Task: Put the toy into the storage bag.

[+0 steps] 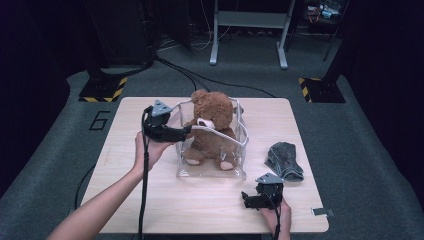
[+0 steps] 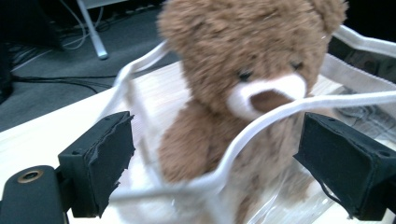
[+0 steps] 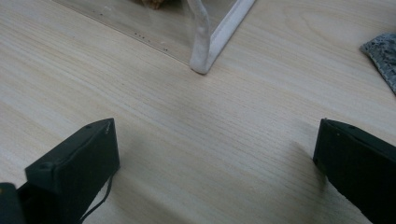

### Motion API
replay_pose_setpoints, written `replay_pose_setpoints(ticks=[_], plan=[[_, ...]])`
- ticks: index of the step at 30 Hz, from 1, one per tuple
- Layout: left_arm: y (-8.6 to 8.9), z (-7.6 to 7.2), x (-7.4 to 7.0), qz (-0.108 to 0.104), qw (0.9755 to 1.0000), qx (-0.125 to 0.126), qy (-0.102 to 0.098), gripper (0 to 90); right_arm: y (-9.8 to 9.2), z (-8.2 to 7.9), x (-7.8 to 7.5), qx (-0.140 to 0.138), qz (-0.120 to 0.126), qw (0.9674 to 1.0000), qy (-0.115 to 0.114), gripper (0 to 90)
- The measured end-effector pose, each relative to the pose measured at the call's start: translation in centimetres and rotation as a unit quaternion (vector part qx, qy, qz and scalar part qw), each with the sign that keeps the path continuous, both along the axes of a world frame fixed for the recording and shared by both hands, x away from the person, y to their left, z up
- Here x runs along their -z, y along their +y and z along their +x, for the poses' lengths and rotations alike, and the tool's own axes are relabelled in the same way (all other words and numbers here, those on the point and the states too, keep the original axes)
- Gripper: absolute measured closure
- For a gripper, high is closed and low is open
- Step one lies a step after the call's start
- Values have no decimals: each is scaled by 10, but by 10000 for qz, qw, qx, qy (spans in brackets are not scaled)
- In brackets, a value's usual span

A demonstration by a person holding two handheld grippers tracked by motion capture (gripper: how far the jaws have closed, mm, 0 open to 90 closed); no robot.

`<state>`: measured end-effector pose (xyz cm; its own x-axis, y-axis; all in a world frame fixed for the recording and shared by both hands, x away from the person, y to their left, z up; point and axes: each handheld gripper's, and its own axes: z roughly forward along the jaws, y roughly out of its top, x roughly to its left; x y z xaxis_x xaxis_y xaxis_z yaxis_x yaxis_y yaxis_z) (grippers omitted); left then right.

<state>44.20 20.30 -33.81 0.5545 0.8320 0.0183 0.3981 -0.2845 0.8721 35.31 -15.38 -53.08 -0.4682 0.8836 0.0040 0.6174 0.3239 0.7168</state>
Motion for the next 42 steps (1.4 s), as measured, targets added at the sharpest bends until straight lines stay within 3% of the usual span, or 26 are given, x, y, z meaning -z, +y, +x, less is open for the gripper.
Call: replay_pose_setpoints(ticks=[5, 10, 14, 20, 28, 33, 36, 37, 42], plan=[[32, -12, 3, -17, 9999, -117, 34, 96, 0, 0, 0, 37, 3, 10000, -2, 0], [63, -23, 16, -63, 9994, -342, 65, 95, 0, 0, 0, 8, 1, 10000, -4, 0], [89, -29, 38, -90, 9978, -592, 288, 95, 1, 0, 0, 38, 4, 10000, -3, 0], [119, -38, 84, -61, 9936, -905, 670, 96, 1, 0, 0, 38, 4, 10000, -1, 0], [139, -44, 146, 111, 9864, -1174, 1143, 96, 0, 0, 0, 26, 9, 10000, 5, 0], [144, -48, 177, 238, 9840, -1381, 1105, 94, 0, 0, 0, 26, 9, 10000, 6, 0], [148, -50, 189, 298, 9821, -1418, 1201, 93, 0, 0, 0, 23, 8, 10000, 4, 0], [148, -50, 193, 342, 9823, -1483, 1092, 93, 0, 0, 0, 22, 8, 10000, 3, 0], [149, -51, 193, 362, 9820, -1485, 1109, 93, 0, 0, 0, 24, 10, 10000, 4, 0]])
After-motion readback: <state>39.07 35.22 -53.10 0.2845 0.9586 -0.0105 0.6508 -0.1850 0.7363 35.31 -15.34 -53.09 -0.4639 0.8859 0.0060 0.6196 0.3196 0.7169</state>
